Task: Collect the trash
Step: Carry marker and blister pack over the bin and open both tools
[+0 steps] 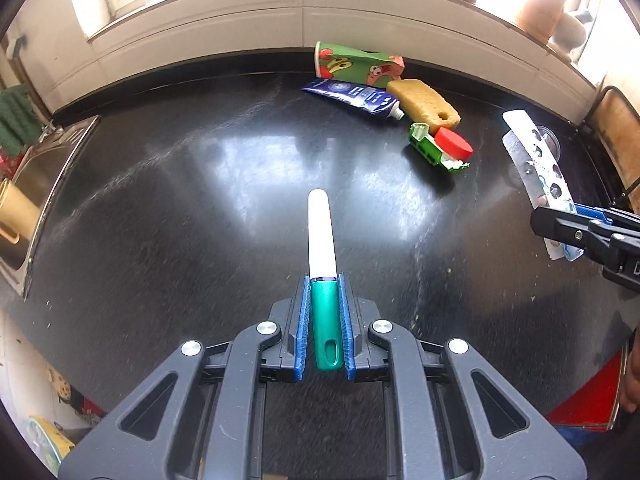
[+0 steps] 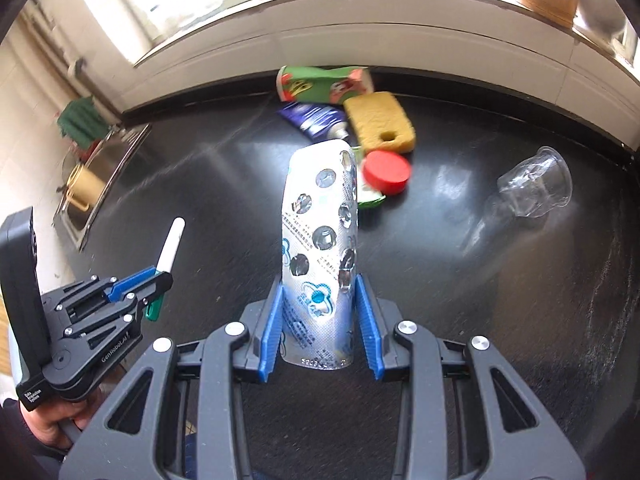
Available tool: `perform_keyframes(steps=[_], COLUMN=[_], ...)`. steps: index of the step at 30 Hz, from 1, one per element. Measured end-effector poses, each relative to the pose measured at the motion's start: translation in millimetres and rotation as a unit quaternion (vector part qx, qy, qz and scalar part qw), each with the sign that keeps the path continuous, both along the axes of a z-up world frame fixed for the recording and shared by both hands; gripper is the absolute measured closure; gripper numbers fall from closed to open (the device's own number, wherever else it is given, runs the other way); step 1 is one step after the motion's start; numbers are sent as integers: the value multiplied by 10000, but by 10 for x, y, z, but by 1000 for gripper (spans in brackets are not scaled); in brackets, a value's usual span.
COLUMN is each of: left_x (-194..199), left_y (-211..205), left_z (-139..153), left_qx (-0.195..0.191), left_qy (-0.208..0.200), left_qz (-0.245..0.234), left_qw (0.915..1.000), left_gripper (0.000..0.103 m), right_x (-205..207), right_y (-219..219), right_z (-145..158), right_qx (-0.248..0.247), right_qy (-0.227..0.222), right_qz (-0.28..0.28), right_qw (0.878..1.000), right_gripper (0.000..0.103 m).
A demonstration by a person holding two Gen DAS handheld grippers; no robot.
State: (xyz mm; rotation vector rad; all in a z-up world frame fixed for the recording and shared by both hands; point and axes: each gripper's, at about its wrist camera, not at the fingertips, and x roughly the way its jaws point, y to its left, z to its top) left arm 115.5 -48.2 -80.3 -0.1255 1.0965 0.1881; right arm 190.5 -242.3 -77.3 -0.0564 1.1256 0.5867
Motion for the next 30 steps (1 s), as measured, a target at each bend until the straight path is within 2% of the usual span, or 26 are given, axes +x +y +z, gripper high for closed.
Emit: perform_keyframes(steps=[6, 11, 13, 17, 19, 23, 28, 29, 30], left_x=[-317, -668, -885, -1307, -1571, -2101, -2757, -2903, -2988], left_y=[200, 508, 685, 991, 1156, 1423, 1724, 1808, 1844], left_z=[108, 177, 199, 169, 102, -25, -244, -306, -354], left_qx=[72, 122, 145, 135, 78, -10, -136, -206, -270], left_qy=[-123, -231, -261, -238, -186, -95, 49, 50, 45], left_qz=[287, 854, 1209, 1849, 2245, 2955, 3771, 3973, 4086], left_qw=[9995, 9960, 9922, 9824, 9743, 9553, 9261, 9175, 9123], left_gripper=[89, 89, 89, 89, 89, 89, 89, 89, 89], right_x=[-202, -391, -504, -862, -1020, -1489, -2122, -2202, -2302], right_y=[265, 816, 1082, 1756, 2024, 2625, 3254, 3336, 3432], right_z=[105, 182, 202, 200, 168, 50, -77, -109, -143], right_qx=[42, 122, 147, 239, 284, 247, 154, 144, 115], right_qy=[-97, -170, -171, -48, 79, 355, 642, 731, 790], right_qz=[335, 1134, 1509, 2498, 2846, 3744, 4635, 4722, 4816], right_qw=[9994, 9933, 9883, 9680, 9582, 9263, 8836, 8784, 8728], right_gripper=[67, 66, 66, 66, 66, 66, 66, 66, 66])
